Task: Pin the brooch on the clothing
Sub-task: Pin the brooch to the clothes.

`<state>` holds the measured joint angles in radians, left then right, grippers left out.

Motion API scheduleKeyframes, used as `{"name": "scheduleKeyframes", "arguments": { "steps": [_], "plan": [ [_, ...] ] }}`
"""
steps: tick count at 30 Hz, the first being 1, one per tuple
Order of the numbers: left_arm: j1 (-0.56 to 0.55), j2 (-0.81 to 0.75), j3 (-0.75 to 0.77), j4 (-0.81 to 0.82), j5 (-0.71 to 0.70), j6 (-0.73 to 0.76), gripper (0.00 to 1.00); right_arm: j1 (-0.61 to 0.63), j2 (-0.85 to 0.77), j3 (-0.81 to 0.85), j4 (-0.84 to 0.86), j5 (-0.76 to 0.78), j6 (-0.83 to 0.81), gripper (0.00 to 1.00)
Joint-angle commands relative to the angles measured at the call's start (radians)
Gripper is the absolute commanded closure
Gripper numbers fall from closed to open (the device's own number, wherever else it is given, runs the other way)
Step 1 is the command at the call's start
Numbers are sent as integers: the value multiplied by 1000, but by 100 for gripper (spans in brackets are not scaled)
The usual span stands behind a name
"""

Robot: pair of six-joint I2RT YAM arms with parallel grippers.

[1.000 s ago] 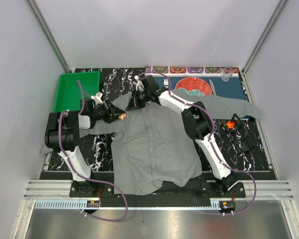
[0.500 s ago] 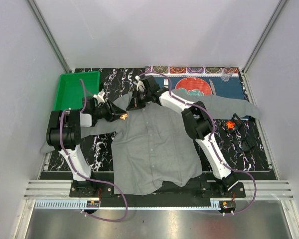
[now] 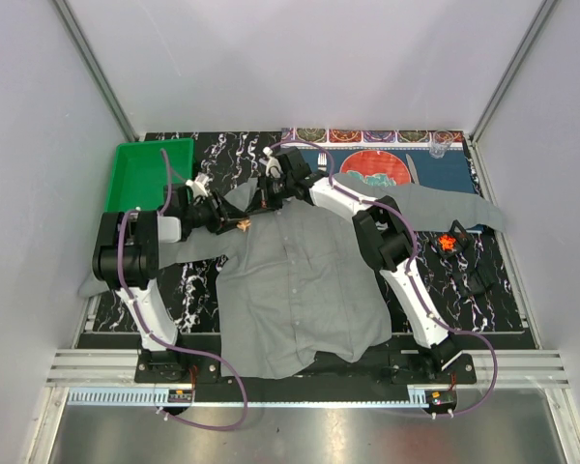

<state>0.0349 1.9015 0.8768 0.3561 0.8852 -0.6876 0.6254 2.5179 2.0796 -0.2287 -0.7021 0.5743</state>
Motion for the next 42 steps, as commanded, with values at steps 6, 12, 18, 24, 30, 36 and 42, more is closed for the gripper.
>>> {"name": "scheduleKeyframes", "arguments": {
  "steps": [6,12,18,24,30,36,42],
  "plan": [
    [-24,25,62,-32,6,51,42,0,-94,-16,42,-39,15,100],
    [-30,33,74,-48,-5,53,39,0,-93,-21,49,-43,21,100],
    [-29,41,85,-48,-3,37,37,0,-99,-32,54,-43,21,100],
    [-17,48,64,14,32,-15,35,-1,-99,-35,49,-36,4,100],
    [-15,67,68,6,41,-18,25,-3,-108,-47,49,-36,-4,100],
    [-12,53,64,20,48,-23,24,-3,-102,-42,51,-30,-4,100],
    [14,-13,-1,75,35,-52,30,-6,-105,-59,51,1,-16,100]
  ]
}}
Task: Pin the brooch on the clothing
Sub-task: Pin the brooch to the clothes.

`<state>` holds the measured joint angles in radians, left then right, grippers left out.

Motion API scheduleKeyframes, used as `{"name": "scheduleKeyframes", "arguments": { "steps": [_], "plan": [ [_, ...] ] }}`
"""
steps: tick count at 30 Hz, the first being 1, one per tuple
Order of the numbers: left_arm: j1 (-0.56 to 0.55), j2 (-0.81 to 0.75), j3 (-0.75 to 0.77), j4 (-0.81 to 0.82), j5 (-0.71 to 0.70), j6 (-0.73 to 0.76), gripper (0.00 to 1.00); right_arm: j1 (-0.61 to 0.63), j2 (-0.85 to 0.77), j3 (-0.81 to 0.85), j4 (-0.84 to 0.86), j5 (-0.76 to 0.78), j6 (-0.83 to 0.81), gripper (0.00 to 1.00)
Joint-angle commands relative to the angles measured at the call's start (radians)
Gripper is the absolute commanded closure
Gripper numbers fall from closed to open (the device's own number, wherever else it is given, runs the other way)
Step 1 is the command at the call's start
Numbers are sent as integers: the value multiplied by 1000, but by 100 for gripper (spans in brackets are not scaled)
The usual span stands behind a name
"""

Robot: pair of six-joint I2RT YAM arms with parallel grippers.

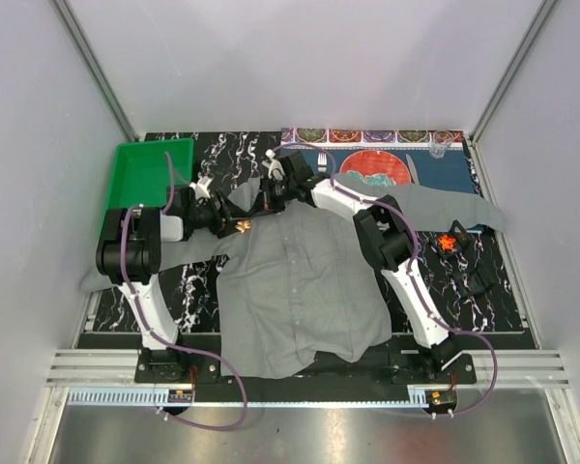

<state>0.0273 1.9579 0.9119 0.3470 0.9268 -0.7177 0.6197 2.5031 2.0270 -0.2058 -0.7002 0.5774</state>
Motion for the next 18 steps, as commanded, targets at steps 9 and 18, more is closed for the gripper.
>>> {"name": "scheduleKeyframes", "arguments": {
  "steps": [9,18],
  "plan": [
    [23,-100,-48,79,3,-6,29,-2,-66,6,25,33,-25,100],
    [42,-88,-50,64,-3,-9,44,-3,-35,30,23,36,-37,100]
  ]
}}
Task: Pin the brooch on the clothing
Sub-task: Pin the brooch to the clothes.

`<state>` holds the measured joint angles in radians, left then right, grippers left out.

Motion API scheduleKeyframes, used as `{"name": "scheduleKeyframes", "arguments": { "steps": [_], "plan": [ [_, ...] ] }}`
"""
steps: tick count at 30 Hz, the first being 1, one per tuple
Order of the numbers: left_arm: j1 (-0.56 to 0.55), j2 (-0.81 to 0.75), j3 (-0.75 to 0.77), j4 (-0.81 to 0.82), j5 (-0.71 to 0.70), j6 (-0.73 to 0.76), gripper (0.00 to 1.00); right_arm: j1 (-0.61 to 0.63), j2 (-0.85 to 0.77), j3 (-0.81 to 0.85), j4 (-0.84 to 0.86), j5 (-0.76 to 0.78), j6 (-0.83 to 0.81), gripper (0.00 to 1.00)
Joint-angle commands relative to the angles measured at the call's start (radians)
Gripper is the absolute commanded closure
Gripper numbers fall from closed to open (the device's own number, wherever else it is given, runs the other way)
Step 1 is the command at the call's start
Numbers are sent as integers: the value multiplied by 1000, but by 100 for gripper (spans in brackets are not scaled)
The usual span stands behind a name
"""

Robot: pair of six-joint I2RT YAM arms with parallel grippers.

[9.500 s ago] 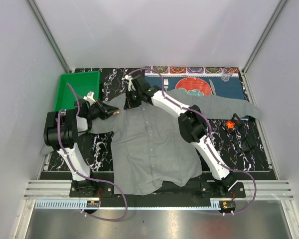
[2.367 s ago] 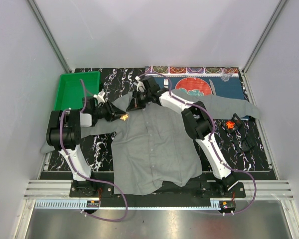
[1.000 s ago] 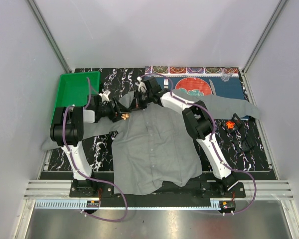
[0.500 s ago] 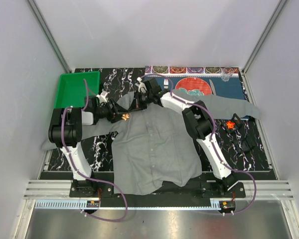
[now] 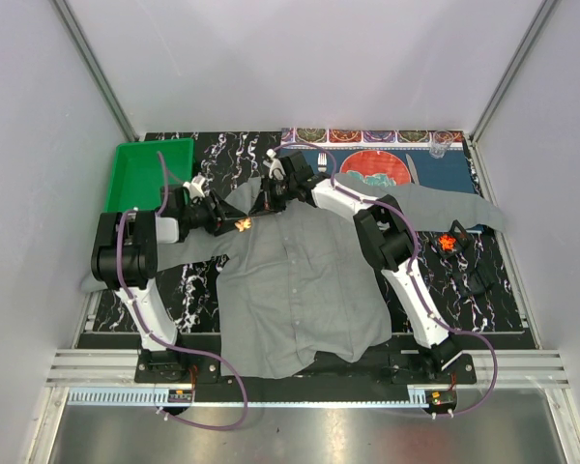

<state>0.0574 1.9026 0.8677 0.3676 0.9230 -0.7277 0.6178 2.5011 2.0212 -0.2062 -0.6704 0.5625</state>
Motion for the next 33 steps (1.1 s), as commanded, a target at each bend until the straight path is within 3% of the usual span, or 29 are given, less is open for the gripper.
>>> {"name": "scheduleKeyframes", "arguments": {
  "steps": [1,7,16,19,21,24,26,28,31,33],
  "plan": [
    [15,-25,-3,42,0,-1,46,-1,-30,37,22,3,-24,98],
    [12,-10,4,45,-3,-2,58,-15,-45,50,16,-8,-15,69],
    [15,18,24,10,-24,14,72,-61,-107,39,-4,-60,-16,49],
    [15,27,30,13,-24,11,76,-70,-131,-7,-16,-70,-41,51],
    [13,30,33,10,-24,14,79,-78,-140,-51,-19,-69,-50,66],
    [13,41,45,-15,-33,31,83,-89,-153,-99,-19,-70,-55,73],
    [13,50,47,-13,-32,30,87,-93,-156,-122,-19,-84,-49,73],
    [13,55,50,-13,-32,28,90,-93,-151,-145,-1,-119,-33,64],
    [12,64,53,-13,-30,27,93,-93,-145,-165,44,-135,0,63],
    [13,70,56,-19,-32,28,95,-93,-131,-154,53,-150,19,57]
  ]
}}
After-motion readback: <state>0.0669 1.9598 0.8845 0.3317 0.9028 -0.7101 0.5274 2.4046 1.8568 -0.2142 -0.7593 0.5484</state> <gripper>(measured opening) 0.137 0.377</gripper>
